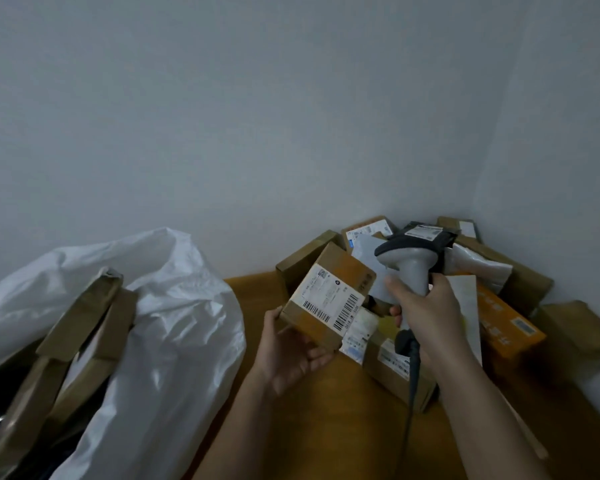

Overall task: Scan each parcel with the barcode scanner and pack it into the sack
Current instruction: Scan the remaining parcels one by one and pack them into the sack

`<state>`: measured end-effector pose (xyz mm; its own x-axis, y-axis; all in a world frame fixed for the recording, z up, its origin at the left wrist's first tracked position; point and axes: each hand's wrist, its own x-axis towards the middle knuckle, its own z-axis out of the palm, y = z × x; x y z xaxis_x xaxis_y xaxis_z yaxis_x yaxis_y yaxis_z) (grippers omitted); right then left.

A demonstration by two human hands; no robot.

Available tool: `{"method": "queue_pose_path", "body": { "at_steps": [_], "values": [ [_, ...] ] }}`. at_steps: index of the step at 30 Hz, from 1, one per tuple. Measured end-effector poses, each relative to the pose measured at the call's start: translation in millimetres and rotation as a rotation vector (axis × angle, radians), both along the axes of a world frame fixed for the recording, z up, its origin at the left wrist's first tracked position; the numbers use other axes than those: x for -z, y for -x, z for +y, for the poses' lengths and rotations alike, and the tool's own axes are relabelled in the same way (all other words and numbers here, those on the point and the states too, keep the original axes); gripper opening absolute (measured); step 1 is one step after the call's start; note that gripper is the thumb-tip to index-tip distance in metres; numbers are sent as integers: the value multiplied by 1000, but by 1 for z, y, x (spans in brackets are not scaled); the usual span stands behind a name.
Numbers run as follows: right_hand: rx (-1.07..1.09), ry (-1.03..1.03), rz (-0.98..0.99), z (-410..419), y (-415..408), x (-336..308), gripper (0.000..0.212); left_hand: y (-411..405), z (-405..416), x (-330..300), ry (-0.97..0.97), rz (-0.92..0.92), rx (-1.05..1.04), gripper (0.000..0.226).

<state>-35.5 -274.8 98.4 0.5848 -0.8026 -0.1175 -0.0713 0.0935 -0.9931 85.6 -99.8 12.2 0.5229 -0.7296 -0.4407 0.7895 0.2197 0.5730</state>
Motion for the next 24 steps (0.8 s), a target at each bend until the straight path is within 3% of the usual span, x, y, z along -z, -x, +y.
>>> {"method": "queue_pose_path", "body": {
  "at_steps": [8,16,18,20,22,24],
  "values": [
    [13,-151,-88,22,6,2,66,18,14,-30,284,52,156,72],
    [-107,-259,-167,27,9,8,55,37,32,-31,132,7,53,54],
    [-134,-231,-137,27,10,11,51,42,35,-30,71,-66,74,44],
    [-139,-141,-79,28,12,11,47,43,33,-32,-80,-280,123,40],
    [-162,-31,-5,27,14,11,43,38,32,-30,-201,-473,62,57],
    [-223,66,67,25,17,9,44,33,35,-33,-155,-532,-29,75]
  ]
}}
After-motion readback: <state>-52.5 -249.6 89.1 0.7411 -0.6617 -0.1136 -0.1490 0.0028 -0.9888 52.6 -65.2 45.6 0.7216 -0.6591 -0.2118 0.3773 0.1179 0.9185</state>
